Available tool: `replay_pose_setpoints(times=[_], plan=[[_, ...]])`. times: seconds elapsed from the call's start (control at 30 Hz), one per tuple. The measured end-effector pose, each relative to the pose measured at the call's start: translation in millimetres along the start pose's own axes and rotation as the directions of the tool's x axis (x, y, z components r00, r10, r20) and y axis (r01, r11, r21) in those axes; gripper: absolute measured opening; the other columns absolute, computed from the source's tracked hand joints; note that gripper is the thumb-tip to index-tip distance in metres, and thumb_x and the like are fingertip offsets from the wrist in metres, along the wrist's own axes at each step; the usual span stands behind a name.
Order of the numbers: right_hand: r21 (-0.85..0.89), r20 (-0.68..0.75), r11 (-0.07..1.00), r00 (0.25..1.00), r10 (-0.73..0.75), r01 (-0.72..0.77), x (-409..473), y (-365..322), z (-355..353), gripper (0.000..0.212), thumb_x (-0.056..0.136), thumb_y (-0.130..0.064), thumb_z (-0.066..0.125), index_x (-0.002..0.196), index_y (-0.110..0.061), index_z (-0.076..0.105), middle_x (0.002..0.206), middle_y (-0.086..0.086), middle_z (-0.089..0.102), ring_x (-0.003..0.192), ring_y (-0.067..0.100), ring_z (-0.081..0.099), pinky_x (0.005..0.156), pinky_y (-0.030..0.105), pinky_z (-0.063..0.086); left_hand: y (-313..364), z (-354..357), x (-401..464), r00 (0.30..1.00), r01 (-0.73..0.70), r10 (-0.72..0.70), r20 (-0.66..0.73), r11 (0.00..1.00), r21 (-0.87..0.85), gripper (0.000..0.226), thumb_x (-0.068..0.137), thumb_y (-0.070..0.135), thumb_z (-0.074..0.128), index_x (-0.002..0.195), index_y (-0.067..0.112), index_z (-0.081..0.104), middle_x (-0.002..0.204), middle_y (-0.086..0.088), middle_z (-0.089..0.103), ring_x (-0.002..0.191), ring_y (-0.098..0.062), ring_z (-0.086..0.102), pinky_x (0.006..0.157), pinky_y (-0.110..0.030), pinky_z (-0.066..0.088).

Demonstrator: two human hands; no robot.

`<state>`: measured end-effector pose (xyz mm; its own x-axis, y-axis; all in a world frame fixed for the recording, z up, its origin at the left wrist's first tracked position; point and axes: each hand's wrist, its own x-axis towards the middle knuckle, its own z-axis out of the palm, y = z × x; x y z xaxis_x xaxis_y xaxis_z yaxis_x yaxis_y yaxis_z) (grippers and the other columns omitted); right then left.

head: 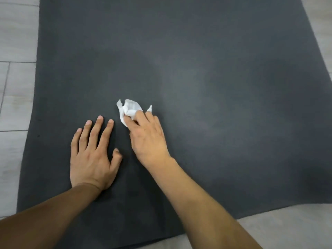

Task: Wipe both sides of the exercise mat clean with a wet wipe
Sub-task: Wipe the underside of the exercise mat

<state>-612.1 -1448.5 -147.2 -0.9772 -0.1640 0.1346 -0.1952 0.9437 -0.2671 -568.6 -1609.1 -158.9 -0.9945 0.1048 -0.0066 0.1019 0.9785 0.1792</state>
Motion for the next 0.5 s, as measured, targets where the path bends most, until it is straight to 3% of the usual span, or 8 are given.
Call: replay_pose_setpoints(times=[0.07,0.1,0.17,0.23,0.33,0.4,0.5], plan=[[-0.007,-0.027,0.992,0.992,-0.123,0.123,2.5,17.6,-12.8,0.039,0.083,-0.01,0.059,0.12,-0.02,0.066,0.097,0.005,0.058,0.086,0.028,0.05,0.074,0.039,0.038,-0.9,-0.6,-0.3,1.0,0.003,-0.003,0.002,1.0,0.0,0.074,0.09,0.042,0.036,0.159,0.019,0.035,0.167,-0.009,0.03,0.155,-0.033,0.024,0.127,-0.051,0.014],[-0.031,-0.053,0.995,0.994,-0.096,0.095,4.3,41.3,-19.5,0.035,0.084,-0.011,0.057,0.116,-0.021,0.068,0.094,0.006,0.06,0.082,0.029,0.052,0.071,0.041,0.04,-0.8,-0.8,-0.2,1.0,0.004,-0.004,0.003,1.0,-0.001,0.074,0.09,0.042,0.036,0.159,0.019,0.035,0.167,-0.009,0.03,0.155,-0.033,0.024,0.128,-0.051,0.014],[-0.115,-0.122,0.987,0.987,0.101,-0.115,3.4,104.8,-35.7,0.032,0.083,-0.012,0.055,0.108,-0.022,0.072,0.089,0.01,0.062,0.078,0.033,0.055,0.068,0.041,0.045,0.2,-1.0,0.2,1.0,0.002,-0.002,0.006,1.0,-0.003,0.074,0.09,0.042,0.037,0.16,0.019,0.034,0.167,-0.009,0.03,0.155,-0.033,0.023,0.128,-0.051,0.014],[-0.181,-0.222,0.914,0.92,0.322,-0.364,-4.7,167.0,-55.0,0.033,0.079,-0.01,0.055,0.105,-0.02,0.072,0.088,0.015,0.058,0.078,0.037,0.054,0.069,0.041,0.042,0.6,-0.2,0.5,1.0,0.004,-0.004,0.003,1.0,-0.005,0.074,0.09,0.043,0.038,0.16,0.019,0.033,0.167,-0.009,0.03,0.155,-0.034,0.023,0.128,-0.051,0.013],[-0.117,-0.272,0.809,0.802,0.531,-0.575,-8.0,176.1,-55.8,0.04,0.074,-0.003,0.051,0.106,-0.015,0.072,0.09,0.018,0.055,0.081,0.039,0.052,0.077,0.04,0.039,-0.2,0.4,0.5,1.0,0.002,-0.002,-0.006,1.0,-0.008,0.073,0.091,0.042,0.04,0.16,0.019,0.034,0.167,-0.009,0.03,0.155,-0.034,0.023,0.128,-0.051,0.014],[-0.013,-0.252,0.86,0.834,0.491,-0.51,-2.3,134.5,-39.8,0.045,0.071,0.0,0.051,0.107,-0.015,0.073,0.093,0.018,0.057,0.081,0.038,0.054,0.089,0.042,0.039,0.2,-0.2,-0.3,1.0,0.004,-0.004,-0.008,1.0,-0.011,0.073,0.091,0.042,0.041,0.16,0.019,0.034,0.167,-0.009,0.03,0.154,-0.034,0.023,0.128,-0.051,0.013],[0.063,-0.165,0.981,0.968,0.19,-0.182,-10.3,48.9,-17.6,0.044,0.071,-0.001,0.057,0.111,-0.013,0.071,0.097,0.014,0.061,0.083,0.036,0.055,0.094,0.047,0.04,1.5,-1.1,-0.4,1.0,0.009,-0.009,-0.014,1.0,-0.019,0.073,0.091,0.042,0.04,0.159,0.019,0.034,0.166,-0.009,0.03,0.154,-0.034,0.024,0.128,-0.05,0.013]])
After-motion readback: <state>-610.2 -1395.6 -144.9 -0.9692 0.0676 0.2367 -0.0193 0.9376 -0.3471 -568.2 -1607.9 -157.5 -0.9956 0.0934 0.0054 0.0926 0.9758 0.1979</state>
